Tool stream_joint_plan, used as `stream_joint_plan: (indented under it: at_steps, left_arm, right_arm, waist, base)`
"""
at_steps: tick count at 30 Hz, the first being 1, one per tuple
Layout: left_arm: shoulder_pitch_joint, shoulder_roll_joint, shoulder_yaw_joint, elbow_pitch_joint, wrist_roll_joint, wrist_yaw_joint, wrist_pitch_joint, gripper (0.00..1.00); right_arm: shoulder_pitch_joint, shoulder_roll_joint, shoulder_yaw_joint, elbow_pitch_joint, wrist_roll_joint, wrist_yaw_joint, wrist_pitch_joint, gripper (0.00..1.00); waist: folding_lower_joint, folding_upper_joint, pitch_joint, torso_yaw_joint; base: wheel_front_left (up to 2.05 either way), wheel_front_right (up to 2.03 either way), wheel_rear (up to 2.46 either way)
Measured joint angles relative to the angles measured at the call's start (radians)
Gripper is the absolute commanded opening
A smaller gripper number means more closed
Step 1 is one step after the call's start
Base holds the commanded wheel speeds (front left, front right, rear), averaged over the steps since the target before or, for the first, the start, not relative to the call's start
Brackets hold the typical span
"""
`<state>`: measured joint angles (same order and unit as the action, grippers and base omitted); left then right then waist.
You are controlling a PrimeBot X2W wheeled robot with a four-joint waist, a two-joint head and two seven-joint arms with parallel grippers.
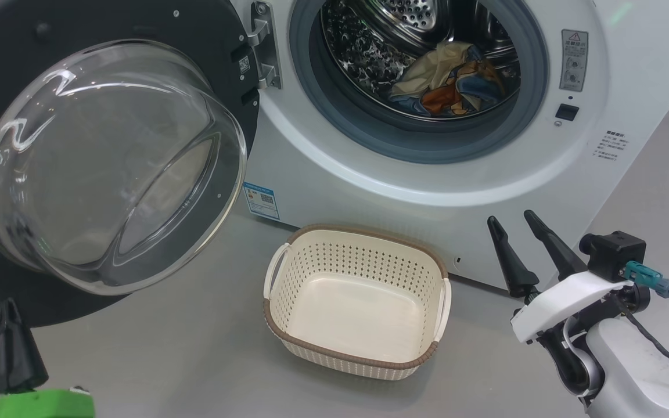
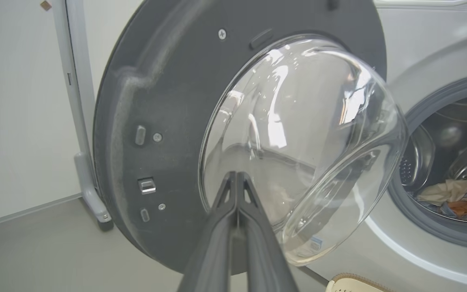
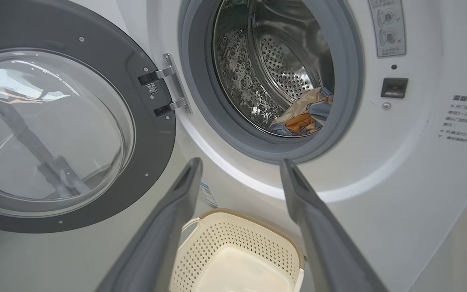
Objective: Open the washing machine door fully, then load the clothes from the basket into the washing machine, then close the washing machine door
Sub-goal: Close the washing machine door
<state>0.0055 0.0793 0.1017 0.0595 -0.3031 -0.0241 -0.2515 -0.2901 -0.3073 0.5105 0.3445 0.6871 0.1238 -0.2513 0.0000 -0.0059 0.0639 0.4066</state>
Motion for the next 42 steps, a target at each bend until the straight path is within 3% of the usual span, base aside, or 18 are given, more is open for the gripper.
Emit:
stream_joint_plan:
  at_steps: [11,21,26,27,34,39,42]
  left_arm:
    - [-0.132,0.135,0.063,-0.248,-0.01,-0.035,0.05,0.0]
    - [-0.261,0.199,0.234,-0.278,-0.202,-0.045,0.145,0.0]
    - [-0.323,0.205,0.341,-0.222,-0.378,-0.044,0.21,0.0]
    - [-0.341,0.206,0.379,-0.18,-0.45,-0.042,0.249,0.0]
    - [-0.407,0.208,0.497,-0.015,-0.698,-0.009,0.38,0.0]
    - [-0.427,0.236,0.578,0.104,-0.795,0.033,0.469,0.0]
    - [-0.431,0.27,0.615,0.158,-0.799,0.056,0.494,0.0]
  right_arm:
    - [0.0,0.0,-0.012,0.004,0.001,0.0,0.0,1.0]
    - [-0.001,0.004,-0.009,0.004,0.001,0.0,0.0,1.0]
    - [-0.001,0.006,-0.007,0.005,0.001,0.0,0.0,1.0]
    - [-0.001,0.005,-0.008,0.006,0.001,0.0,0.0,1.0]
    - [-0.001,0.002,0.0,0.006,0.001,0.0,0.0,1.0]
    - [-0.002,-0.001,0.003,0.006,0.001,0.0,0.0,1.0]
    - [-0.004,-0.003,0.003,0.006,0.001,0.0,0.0,1.0]
  waist:
    - [0.0,0.0,-0.006,-0.005]
    - [0.0,0.0,-0.009,-0.019]
    - [0.0,0.0,-0.01,-0.04]
    - [0.0,0.0,-0.01,-0.048]
    - [0.0,0.0,-0.005,-0.074]
    - [0.0,0.0,0.002,-0.096]
    - [0.0,0.0,0.009,-0.11]
  base:
    - [0.0,0.0,0.0]
    - [0.0,0.0,0.0]
    - [0.0,0.0,0.0]
    - [0.0,0.0,0.0]
    - [0.0,0.0,0.0]
    - [0.0,0.0,0.0]
    - [0.0,0.0,0.0]
